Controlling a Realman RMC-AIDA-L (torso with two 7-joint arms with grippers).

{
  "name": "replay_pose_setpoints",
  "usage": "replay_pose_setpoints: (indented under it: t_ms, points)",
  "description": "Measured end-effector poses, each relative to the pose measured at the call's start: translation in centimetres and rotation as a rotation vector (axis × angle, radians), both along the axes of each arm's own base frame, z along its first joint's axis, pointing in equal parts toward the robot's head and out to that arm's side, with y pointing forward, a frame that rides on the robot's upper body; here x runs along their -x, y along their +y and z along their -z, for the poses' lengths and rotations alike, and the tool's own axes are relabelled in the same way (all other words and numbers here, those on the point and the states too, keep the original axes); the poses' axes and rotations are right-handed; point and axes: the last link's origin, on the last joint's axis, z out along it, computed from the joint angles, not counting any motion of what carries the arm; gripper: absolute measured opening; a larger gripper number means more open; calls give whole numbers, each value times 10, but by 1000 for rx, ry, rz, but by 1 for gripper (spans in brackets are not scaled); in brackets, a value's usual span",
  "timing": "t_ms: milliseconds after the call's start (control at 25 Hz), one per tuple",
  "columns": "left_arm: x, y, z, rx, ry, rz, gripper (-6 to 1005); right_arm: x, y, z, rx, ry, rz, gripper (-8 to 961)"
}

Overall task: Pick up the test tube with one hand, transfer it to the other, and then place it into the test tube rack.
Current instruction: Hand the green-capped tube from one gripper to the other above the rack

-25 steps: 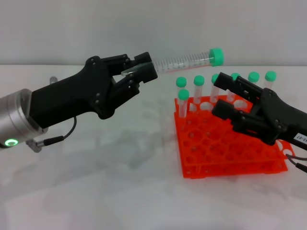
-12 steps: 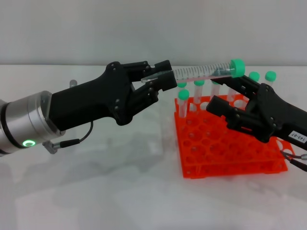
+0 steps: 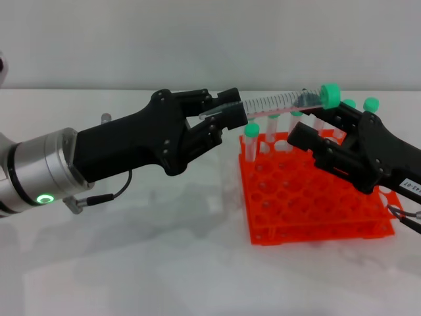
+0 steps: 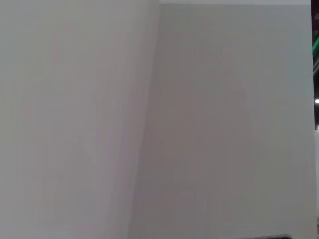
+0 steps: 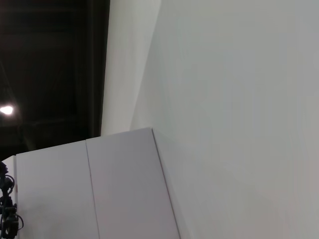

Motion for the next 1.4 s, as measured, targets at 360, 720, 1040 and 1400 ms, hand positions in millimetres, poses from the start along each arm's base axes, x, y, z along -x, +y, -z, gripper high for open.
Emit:
replay_pose_setpoints:
  t_ms: [360, 720, 1040, 1400]
  points:
    - [-2, 2, 3, 6, 1, -5, 202, 3, 1, 1, -4, 1, -12, 553]
    - [-3, 1, 9, 24, 20, 1, 202, 7, 4, 2, -28, -5, -20, 510]
    - [-4, 1, 10, 26, 24, -1, 202, 8, 6, 2, -37, 0, -18, 472]
    - [-4, 2, 11, 25, 26, -2, 203, 8, 7, 1, -42, 5, -13, 429]
